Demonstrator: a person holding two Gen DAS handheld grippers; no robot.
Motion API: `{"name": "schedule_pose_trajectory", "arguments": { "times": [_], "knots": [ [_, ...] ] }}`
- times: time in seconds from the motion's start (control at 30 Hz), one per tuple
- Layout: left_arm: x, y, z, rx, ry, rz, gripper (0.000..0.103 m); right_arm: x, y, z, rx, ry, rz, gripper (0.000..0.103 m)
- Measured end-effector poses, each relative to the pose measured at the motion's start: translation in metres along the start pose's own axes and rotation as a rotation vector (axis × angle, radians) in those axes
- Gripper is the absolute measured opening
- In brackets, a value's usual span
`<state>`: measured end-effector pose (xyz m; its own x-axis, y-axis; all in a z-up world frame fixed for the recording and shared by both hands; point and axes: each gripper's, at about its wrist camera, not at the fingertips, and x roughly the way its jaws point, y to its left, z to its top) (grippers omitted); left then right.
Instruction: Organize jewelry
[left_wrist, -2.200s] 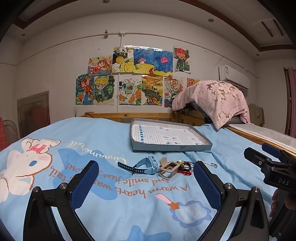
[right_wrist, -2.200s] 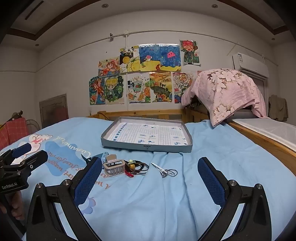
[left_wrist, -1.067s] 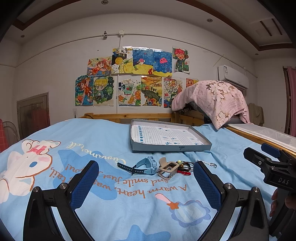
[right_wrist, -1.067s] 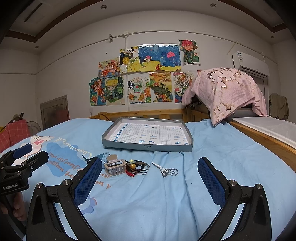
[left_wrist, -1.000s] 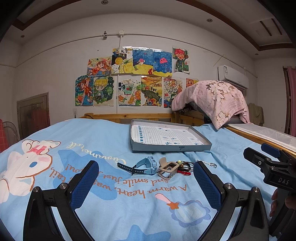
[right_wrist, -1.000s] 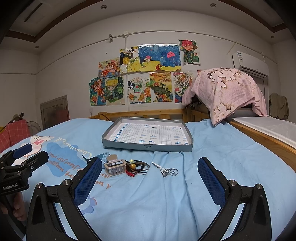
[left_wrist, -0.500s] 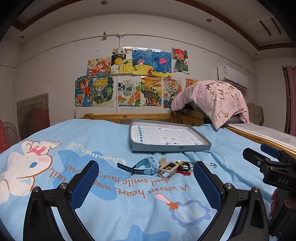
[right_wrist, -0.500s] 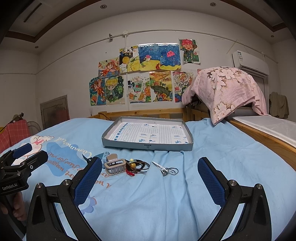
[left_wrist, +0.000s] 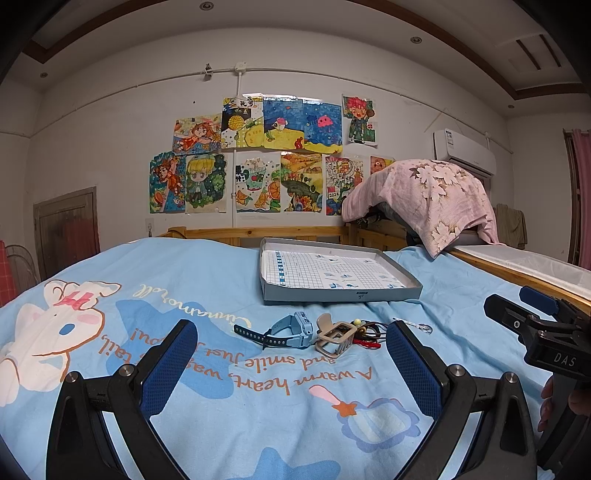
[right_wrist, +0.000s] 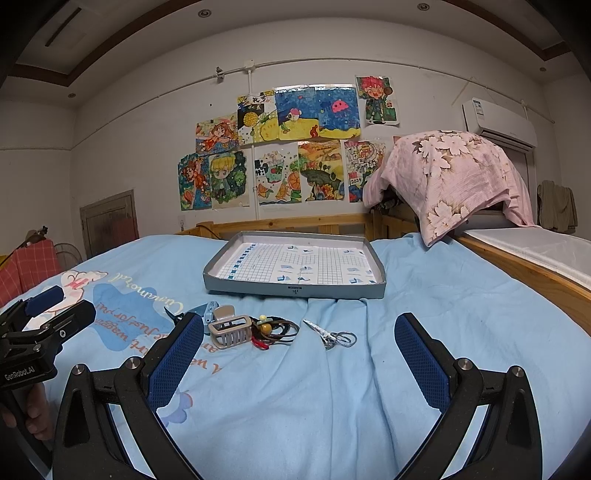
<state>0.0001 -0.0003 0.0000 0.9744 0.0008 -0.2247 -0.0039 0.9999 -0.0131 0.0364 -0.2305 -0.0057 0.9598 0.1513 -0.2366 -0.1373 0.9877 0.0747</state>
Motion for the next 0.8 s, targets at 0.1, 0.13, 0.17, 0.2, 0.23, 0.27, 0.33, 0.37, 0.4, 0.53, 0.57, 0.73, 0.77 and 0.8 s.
{"name": "schedule_pose_trajectory", "arguments": {
  "times": [0.1, 0.13, 0.17, 0.2, 0.23, 0.27, 0.33, 0.37, 0.4, 0.53, 0.57, 0.73, 0.77, 0.8],
  "knots": [
    [0.0000, -0.0001, 0.0000, 0.000, 0.000, 0.000, 0.103, -0.0002, -0.0016, 0.0003, 0.001, -0.001, 0.000, 0.102],
    [-0.0001, -0.0001, 0.0000, 0.001, 0.000, 0.001, 0.103, 0.0001, -0.0002, 0.0000, 0.000, -0.001, 0.000, 0.102],
    [-0.0001, -0.0002, 0.0000, 0.001, -0.001, 0.001, 0.103, -0.0001, -0.0011, 0.0002, 0.001, 0.000, 0.000, 0.102],
    [0.0000, -0.0002, 0.0000, 0.001, 0.000, 0.000, 0.103, 0.0000, -0.0006, 0.0000, 0.001, 0.000, 0.001, 0.102],
    [0.0000, -0.0001, 0.0000, 0.001, 0.000, 0.000, 0.103, -0.0001, -0.0020, 0.0003, 0.001, 0.000, 0.000, 0.102],
    [-0.0001, -0.0002, 0.0000, 0.002, 0.000, 0.001, 0.103, 0.0002, -0.0007, 0.0000, 0.001, 0.000, 0.000, 0.102],
    [-0.0001, -0.0001, 0.0000, 0.001, 0.000, 0.000, 0.103, 0.0002, -0.0010, 0.0000, 0.002, -0.001, 0.000, 0.102],
    [-0.0001, -0.0002, 0.0000, 0.002, -0.001, 0.001, 0.103, 0.0003, -0.0011, 0.0000, 0.002, 0.000, 0.000, 0.102],
    [-0.0001, -0.0001, 0.0000, 0.002, -0.001, 0.001, 0.103, 0.0002, -0.0012, 0.0000, 0.002, 0.000, 0.000, 0.102],
    [-0.0001, -0.0002, 0.0000, 0.002, -0.001, 0.001, 0.103, 0.0000, -0.0015, 0.0007, 0.003, 0.000, 0.001, 0.102],
    [-0.0001, -0.0002, 0.0000, 0.003, -0.001, 0.001, 0.103, -0.0002, -0.0021, 0.0010, 0.004, 0.000, 0.001, 0.102],
    [-0.0001, -0.0002, 0.0000, 0.003, -0.001, 0.001, 0.103, 0.0032, -0.0029, -0.0079, 0.006, 0.001, 0.001, 0.102],
    [-0.0001, -0.0002, 0.0000, 0.003, -0.001, 0.001, 0.103, 0.0029, -0.0035, -0.0070, 0.006, 0.001, 0.001, 0.102],
    [-0.0001, -0.0002, 0.0000, 0.003, -0.001, 0.001, 0.103, 0.0035, -0.0029, -0.0078, 0.006, 0.002, 0.001, 0.102]
  ]
}}
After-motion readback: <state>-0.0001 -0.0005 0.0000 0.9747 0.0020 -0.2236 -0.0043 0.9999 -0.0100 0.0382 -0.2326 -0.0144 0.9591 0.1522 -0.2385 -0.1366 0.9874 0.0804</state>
